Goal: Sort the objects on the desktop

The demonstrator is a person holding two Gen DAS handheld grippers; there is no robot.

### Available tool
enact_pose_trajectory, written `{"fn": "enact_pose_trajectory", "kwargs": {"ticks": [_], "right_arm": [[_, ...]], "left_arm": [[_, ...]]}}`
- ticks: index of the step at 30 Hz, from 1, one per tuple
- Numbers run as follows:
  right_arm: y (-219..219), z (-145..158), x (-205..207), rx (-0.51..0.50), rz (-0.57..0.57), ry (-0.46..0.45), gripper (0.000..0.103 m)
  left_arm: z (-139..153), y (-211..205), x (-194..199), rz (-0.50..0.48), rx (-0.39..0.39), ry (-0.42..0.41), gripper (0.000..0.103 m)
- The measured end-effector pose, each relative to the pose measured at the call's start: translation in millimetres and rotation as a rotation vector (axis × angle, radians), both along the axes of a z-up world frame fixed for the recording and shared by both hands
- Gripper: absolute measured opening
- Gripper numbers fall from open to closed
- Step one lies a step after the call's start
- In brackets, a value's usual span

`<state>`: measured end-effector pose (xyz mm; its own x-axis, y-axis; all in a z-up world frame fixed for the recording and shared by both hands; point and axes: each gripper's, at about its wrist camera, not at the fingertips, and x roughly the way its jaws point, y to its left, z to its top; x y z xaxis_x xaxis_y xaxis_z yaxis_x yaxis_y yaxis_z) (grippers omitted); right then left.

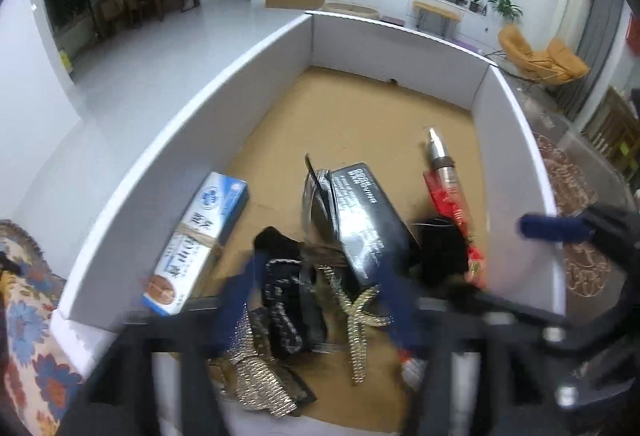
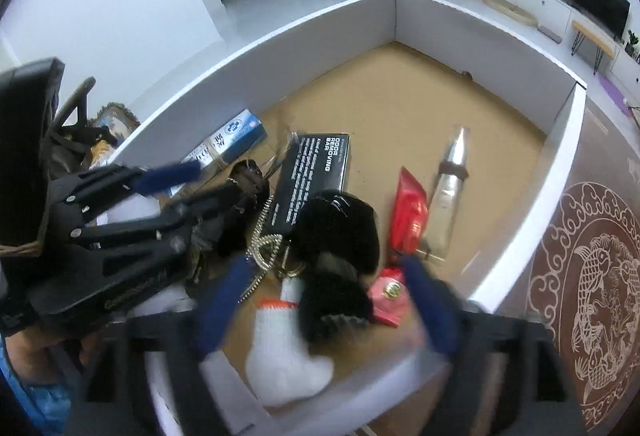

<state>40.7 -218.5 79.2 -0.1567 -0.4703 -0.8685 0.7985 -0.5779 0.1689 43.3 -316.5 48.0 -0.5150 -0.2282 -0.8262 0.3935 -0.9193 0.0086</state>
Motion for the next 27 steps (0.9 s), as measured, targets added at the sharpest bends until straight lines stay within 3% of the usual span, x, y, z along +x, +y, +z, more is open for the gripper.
{"fn": "enact_pose_trajectory", "kwargs": {"ticks": [3, 5, 9, 15, 22, 24, 27], "right_arm": [[13.0, 13.2, -4.8, 0.005, -0.006, 0.026, 0.088], [18.9, 26.4, -8.2, 0.003, -0.011, 0.047, 0.092], [22.4, 42.3, -29.0, 0.033, -0.019, 0.113, 0.099], [37.2, 41.3, -37.5, 0.043, -0.072, 0.122, 0.099], [44.7, 24.1, -37.1, 0.054, -0.077, 0.12, 0.099], [44.6, 20.4, -37.8, 0.056, -0.077, 0.119, 0.099], [44.5, 17.9, -39.1, 0.05, -0.078, 0.116, 0.099]], "left_arm": [[13.9, 6.9, 7.4, 0.01, -0.056, 0.04, 0.088], [25.3, 8.3, 11.0, 0.018, -0.061, 0.074, 0.089], [44.7, 9.1, 21.8, 0.102, -0.055, 0.156, 0.102], [42.4, 12.1, 20.0, 0.141, 0.004, 0.104, 0.103], [47.5, 35.1, 20.9, 0.211, -0.244, 0.045, 0.103], [53.0, 39.5, 22.8, 0.215, -0.28, 0.054, 0.103], [60.1, 39.1, 27.5, 0.216, -0.261, 0.082, 0.103]]}}
